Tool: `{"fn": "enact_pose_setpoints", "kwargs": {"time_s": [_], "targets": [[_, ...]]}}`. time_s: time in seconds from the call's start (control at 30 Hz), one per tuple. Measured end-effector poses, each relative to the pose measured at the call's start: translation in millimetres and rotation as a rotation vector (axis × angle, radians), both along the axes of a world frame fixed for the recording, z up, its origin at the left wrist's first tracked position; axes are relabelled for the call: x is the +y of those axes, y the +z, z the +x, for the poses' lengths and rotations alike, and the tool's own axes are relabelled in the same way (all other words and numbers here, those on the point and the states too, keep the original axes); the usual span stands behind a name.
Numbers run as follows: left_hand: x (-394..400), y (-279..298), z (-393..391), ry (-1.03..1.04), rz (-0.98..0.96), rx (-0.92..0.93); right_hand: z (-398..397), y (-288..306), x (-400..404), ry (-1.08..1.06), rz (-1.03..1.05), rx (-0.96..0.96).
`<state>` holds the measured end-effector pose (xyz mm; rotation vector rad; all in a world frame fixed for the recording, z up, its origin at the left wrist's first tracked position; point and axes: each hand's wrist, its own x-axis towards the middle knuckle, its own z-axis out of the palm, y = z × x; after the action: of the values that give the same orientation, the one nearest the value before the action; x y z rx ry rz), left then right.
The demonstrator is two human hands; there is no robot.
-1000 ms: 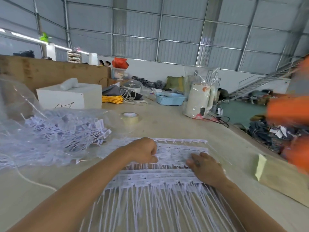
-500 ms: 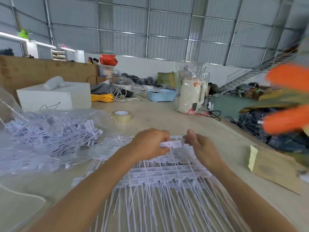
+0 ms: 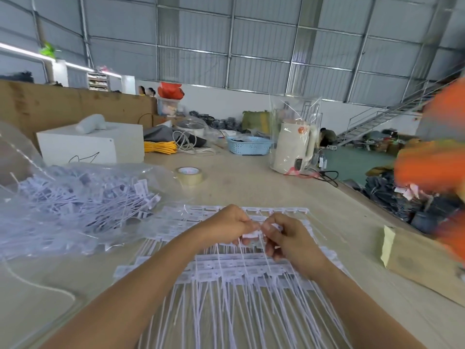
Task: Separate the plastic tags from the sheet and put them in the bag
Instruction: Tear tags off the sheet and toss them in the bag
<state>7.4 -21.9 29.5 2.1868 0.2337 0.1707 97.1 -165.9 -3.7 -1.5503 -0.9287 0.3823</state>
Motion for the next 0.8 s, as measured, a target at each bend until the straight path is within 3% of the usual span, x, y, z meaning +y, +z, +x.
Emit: {"fn": "enact_pose_setpoints", "kwargs": {"time_s": [0.13,0.33,0.43,0.53,0.6,0.67,0.73,0.8], "targets": [[-5.6,4.8,0.1,0.085,-0.125,0.055,-1.6,-1.0,-0.8,-0.056,0.042,-0.143],[-1.7,13.3,-3.0,0.055,-0.410,0.197,-7.2,4.6,0.8,-0.095,0.135,-0.376],[-1.1,15.7,-4.8,0.009,-0.385,0.256,-6.7,7.4,-0.8,-0.099,0.117,-0.537],[-0.1,23.5,-11.1,-0.047,-0.353,0.260,1.9,12.5,-7.6,-0.245,0.114,-0.357],[1.2,29.0,-15.8,-0.032,-0.240,0.180,18.1,22.9,-23.8,-0.376,0.231,-0.093],[-0.9,33.6,-18.5,-0.026,-0.096,0.054,32.9,37.4,-40.8,-0.303,0.448,0.348],[-7.4,35.9,-18.0,-0.061,-0.022,0.020,36.0,45.2,-45.3,-0.142,0.518,0.674],[-13.5,34.4,-16.2,-0.084,0.082,0.061,24.0,44.1,-35.0,-0.042,0.345,0.657]]}}
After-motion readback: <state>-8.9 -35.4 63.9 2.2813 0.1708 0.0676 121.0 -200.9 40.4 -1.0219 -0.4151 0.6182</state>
